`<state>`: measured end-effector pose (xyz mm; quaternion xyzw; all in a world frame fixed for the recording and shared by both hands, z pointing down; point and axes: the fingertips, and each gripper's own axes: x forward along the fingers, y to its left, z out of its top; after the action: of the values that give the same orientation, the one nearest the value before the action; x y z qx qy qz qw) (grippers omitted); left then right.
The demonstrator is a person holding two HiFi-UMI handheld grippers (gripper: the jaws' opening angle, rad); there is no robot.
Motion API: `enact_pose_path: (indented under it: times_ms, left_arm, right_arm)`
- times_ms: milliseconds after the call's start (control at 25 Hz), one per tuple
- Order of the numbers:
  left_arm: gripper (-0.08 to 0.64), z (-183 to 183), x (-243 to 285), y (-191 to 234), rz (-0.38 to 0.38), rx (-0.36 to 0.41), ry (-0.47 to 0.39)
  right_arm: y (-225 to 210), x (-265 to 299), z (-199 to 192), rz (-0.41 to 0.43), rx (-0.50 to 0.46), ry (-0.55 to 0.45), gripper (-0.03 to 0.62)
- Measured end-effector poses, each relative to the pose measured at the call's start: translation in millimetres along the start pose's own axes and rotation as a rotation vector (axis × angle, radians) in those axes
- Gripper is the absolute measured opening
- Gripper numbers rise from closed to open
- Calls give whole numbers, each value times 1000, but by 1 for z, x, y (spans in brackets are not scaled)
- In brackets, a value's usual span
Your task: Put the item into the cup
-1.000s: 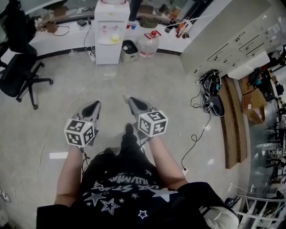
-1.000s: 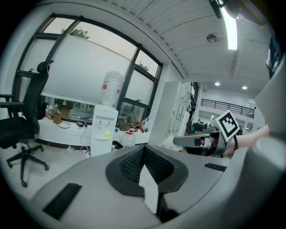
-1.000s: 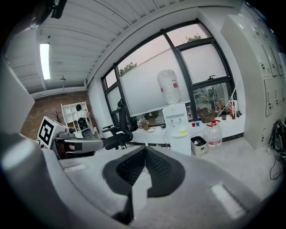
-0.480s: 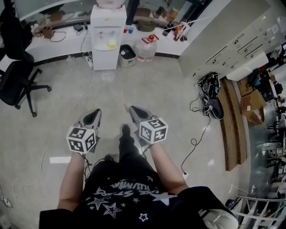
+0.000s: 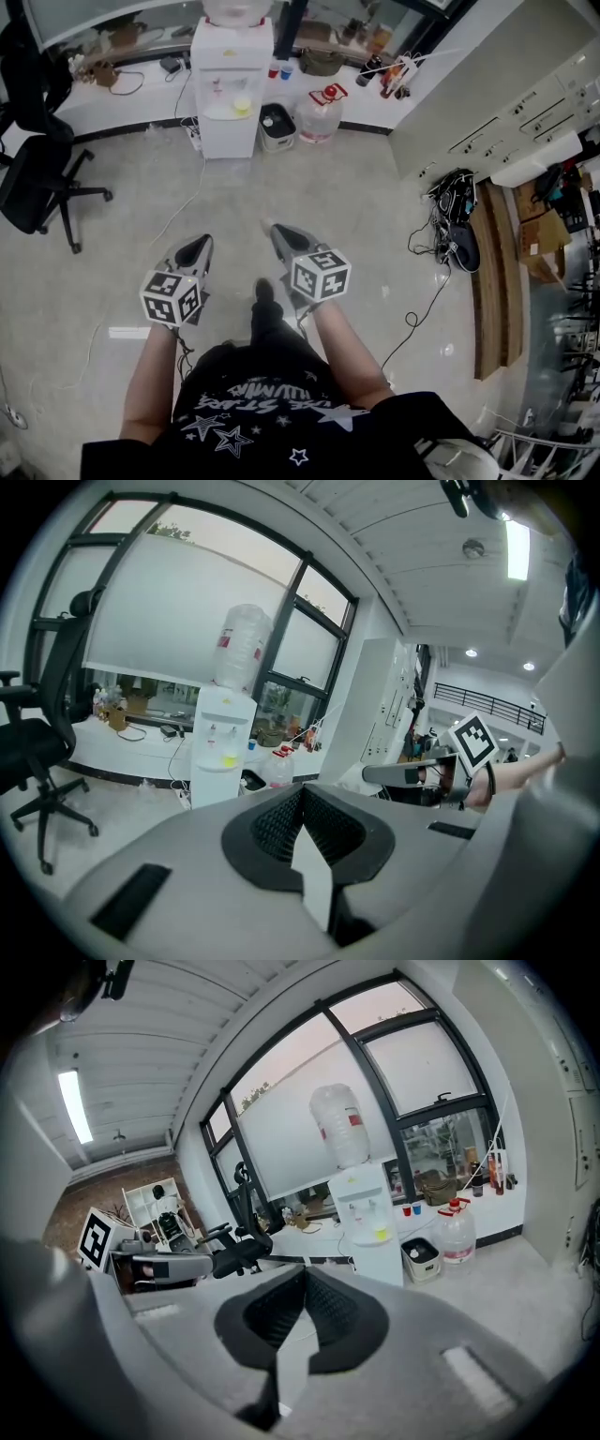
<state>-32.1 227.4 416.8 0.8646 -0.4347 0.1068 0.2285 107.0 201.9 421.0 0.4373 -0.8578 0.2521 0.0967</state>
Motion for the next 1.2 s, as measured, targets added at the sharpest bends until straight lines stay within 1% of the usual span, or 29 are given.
enact_pose_path:
  times_ms: [160,400,600,760,920,1200]
  left_arm:
    - [6,22,36,8,22,-18,0]
    - [6,46,86,10,35,-20,-2]
    - [6,70,126,13,63,-13,-26]
    - [6,83,148,18,97,-18,-36]
    - [6,89,162,23,123,-28,-43]
    - [6,91,166,30,146,-40,-27]
  right_arm:
    - [-33,18,25,16,4,7,2]
    - [-79,39,54,39,5,6,2]
    - [-119,55,76,66,4,5,2]
    - [-145,68,89,87,3,14,2]
    - [-157,78,92,107,6,29,2]
    - [-163,86,79,122,33,72,2]
